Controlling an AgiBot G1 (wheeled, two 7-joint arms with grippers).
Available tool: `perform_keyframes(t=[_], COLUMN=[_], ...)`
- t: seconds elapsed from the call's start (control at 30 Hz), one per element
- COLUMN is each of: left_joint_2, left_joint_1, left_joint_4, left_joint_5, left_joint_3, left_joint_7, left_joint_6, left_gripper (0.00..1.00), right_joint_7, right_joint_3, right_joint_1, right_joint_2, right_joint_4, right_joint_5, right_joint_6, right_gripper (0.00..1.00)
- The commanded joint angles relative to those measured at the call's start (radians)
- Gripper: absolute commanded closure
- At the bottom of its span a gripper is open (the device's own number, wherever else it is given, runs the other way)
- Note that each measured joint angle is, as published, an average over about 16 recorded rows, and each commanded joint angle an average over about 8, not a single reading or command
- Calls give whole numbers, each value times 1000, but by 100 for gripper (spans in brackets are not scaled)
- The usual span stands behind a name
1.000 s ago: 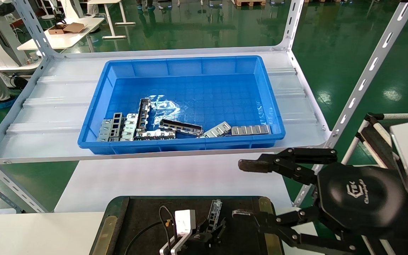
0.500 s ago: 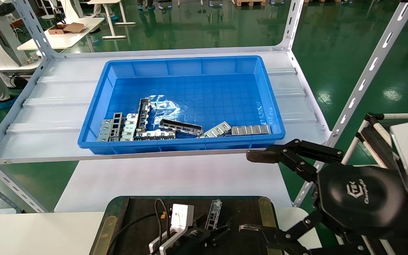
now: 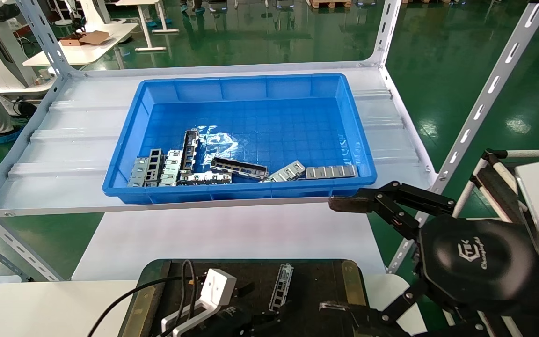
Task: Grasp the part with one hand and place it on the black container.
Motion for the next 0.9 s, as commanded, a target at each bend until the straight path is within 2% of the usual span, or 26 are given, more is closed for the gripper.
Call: perform_keyframes(t=[0.03,0.43,0.9], left_joint_2=[-19,-125,-217], left_joint_1=[8,34,32], left_joint_4=[2,76,115], left_joint_5=[4,-35,-75], left_joint_3=[-24,-152,-209], left_joint_7=[16,179,318], left_joint_6=[40,329,598], left_gripper=[0,0,0], right_joint_7=[0,0,0], right_joint_3=[0,0,-1], right_joint_1=[0,0,0], right_joint_2=[0,0,0], right_joint_4=[0,0,0], right_joint_5=[0,0,1], right_joint_6=[0,0,0], right_gripper=[0,0,0])
